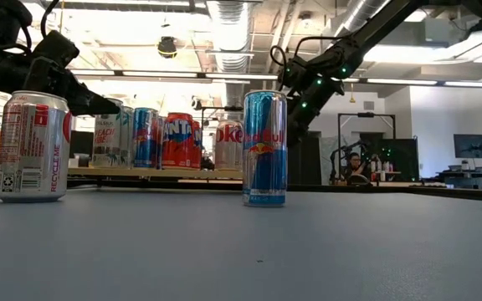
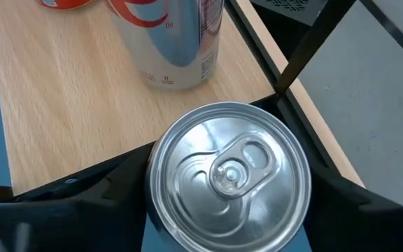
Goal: Place canned beverage on shelf
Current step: Put the top silver soda can on the shelf aligned with the other silver soda can
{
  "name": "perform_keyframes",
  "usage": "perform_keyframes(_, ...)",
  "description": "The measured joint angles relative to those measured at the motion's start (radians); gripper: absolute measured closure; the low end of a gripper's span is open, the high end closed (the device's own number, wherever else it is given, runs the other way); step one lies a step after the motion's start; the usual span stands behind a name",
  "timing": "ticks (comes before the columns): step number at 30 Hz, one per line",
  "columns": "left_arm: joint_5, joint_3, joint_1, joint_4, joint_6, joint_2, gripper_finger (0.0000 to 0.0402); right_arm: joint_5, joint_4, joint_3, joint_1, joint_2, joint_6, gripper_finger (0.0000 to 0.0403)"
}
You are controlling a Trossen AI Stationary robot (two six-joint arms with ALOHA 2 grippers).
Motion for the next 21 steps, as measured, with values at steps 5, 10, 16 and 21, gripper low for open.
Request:
perform_keyframes(5, 0.000, 0.000, 0.000, 0.000, 0.000, 0.000, 0.0177, 0.047, -0.127, 0.056, 0.004, -0.008, 0.008, 0.0145)
perform_keyframes(10, 0.000, 0.000, 0.000, 0.000, 0.000, 0.000, 0.0177, 0.197, -0.259, 0.149, 0.034, -0.053, 0.000, 0.0143)
perform_keyframes(16, 0.000, 0.000, 0.000, 0.000, 0.000, 0.000, 0.0177, 0.346, -0.326, 0.230, 0.098, -0.162, -0.004, 0.0143)
perform_keyframes(21, 0.000, 0.000, 0.000, 0.000, 0.000, 0.000, 0.0177, 0.388, -0.221, 0.244, 0.167, -0.270, -0.023, 0.0143)
